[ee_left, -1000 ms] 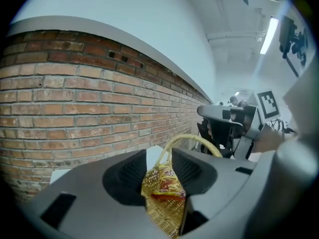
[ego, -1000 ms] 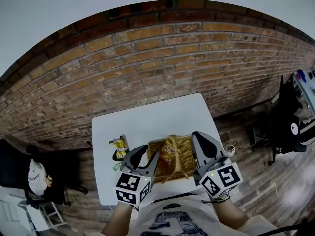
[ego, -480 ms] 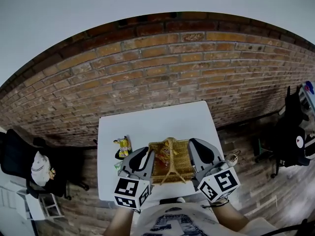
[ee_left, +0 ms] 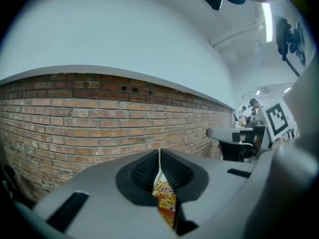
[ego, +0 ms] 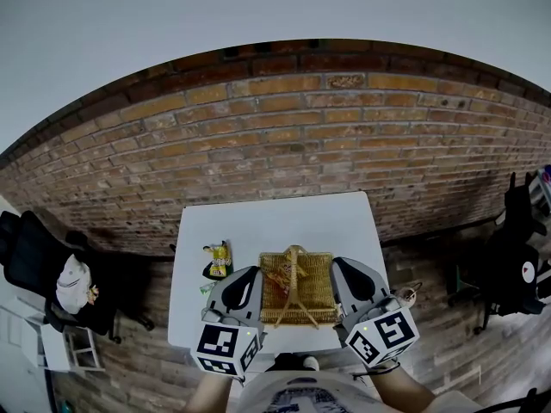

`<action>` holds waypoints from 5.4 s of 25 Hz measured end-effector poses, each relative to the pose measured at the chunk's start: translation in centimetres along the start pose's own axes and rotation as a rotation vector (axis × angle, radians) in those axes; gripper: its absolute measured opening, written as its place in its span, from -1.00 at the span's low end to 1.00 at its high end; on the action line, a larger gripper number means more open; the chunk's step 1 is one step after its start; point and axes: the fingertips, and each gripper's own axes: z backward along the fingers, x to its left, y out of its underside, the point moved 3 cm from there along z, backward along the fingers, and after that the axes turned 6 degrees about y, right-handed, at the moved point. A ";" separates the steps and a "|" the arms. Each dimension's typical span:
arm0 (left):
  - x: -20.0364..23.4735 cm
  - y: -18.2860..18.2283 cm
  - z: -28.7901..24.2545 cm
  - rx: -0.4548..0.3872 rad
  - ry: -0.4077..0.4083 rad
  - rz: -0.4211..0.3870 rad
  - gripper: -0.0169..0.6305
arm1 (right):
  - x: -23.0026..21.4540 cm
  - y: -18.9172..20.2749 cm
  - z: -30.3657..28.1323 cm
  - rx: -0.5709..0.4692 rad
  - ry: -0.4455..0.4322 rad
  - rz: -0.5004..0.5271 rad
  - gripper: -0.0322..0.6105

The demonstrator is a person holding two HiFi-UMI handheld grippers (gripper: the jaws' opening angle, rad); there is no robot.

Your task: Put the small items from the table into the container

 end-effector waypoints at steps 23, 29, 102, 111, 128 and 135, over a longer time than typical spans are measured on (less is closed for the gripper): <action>-2.2 0.2 1.8 -0.035 -0.022 0.002 -0.80 | 0.4 0.1 2.7 -0.011 -0.023 0.002 -0.84; -1.6 0.3 2.0 -0.030 -0.031 0.002 -0.80 | 0.5 0.3 2.4 -0.010 -0.020 -0.001 -0.84; 28.9 19.7 -4.7 0.400 -0.006 0.307 0.05 | 14.1 7.8 -24.3 0.147 -0.007 0.029 -0.84; 29.8 23.8 -6.3 0.481 -0.002 0.367 0.05 | 14.7 9.6 -26.7 0.201 -0.045 0.024 -0.84; 30.0 30.7 -8.0 0.618 -0.003 0.441 0.05 | 14.1 12.5 -29.1 0.279 -0.050 0.008 -0.84; 30.4 32.2 -8.4 0.642 -0.011 0.463 0.05 | 13.9 13.4 -29.9 0.306 -0.053 0.012 -0.84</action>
